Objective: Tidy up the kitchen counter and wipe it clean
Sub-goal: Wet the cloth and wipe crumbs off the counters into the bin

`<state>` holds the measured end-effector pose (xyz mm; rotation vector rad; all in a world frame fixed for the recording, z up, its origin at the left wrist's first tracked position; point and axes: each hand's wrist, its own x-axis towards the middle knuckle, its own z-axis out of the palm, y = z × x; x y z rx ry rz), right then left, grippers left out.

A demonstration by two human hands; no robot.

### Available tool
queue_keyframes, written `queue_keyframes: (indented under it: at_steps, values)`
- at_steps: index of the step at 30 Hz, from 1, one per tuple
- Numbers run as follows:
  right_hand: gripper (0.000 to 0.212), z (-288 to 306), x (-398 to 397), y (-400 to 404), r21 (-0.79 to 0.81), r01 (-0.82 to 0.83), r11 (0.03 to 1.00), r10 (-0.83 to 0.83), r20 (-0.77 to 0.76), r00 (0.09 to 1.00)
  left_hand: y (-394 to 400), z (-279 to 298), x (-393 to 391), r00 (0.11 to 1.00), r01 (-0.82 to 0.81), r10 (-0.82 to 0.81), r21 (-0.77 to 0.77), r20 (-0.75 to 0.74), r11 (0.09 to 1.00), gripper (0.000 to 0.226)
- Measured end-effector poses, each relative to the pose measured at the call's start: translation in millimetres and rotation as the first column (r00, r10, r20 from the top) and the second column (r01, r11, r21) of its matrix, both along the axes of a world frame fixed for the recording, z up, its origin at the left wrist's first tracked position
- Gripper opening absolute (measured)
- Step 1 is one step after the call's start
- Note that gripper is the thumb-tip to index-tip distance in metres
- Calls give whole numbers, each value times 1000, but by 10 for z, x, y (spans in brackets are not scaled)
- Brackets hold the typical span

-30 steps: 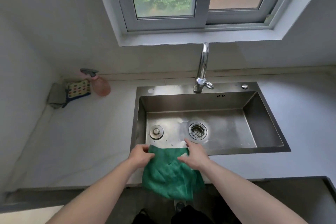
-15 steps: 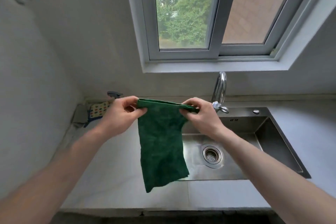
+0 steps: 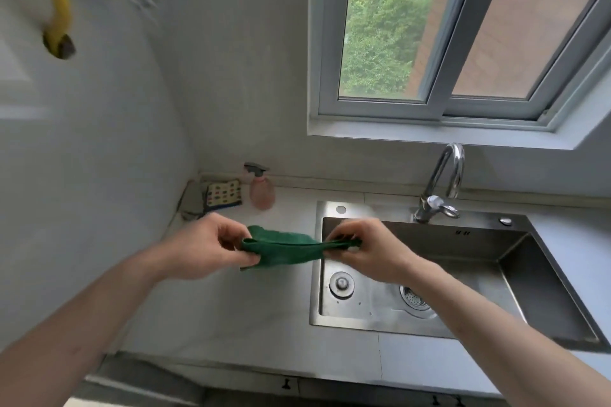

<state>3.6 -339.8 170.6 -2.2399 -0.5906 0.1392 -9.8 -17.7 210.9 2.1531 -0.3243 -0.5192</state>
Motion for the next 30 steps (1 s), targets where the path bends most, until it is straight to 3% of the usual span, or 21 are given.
queue_keyframes:
  at_steps: [4,6,9,12,16,23,27,30]
  values:
    - [15,-444,-210,121,-192,-123,974,76,-234,969,78,-479,-138,957,119,-90,88,-275,989,6]
    - [18,-644,-239,183,-283,-157,946,70,-294,953,113,-724,-137,934,153,-95,146,-343,978,11]
    - [20,-896,-154,279,-330,-109,938,-7,-331,944,119,-1026,-41,955,59,21,260,-295,964,18]
    - [1,-1081,21,390,-332,12,943,-130,-335,933,74,-1309,129,962,-89,162,312,-217,946,17]
    - [22,-1416,229,547,-363,156,919,-291,-355,889,-1,-1830,300,933,-227,315,390,-177,892,15]
    - [67,-2002,-77,663,-464,188,865,-402,-421,813,-119,-2535,118,867,-276,445,528,-223,803,53]
    - [76,-2206,-58,722,-418,292,860,-478,-461,748,-104,-2661,175,848,-359,516,587,-120,726,58]
    - [85,-2300,2,824,-396,339,853,-507,-478,717,-70,-2719,231,807,-395,571,580,-152,713,64]
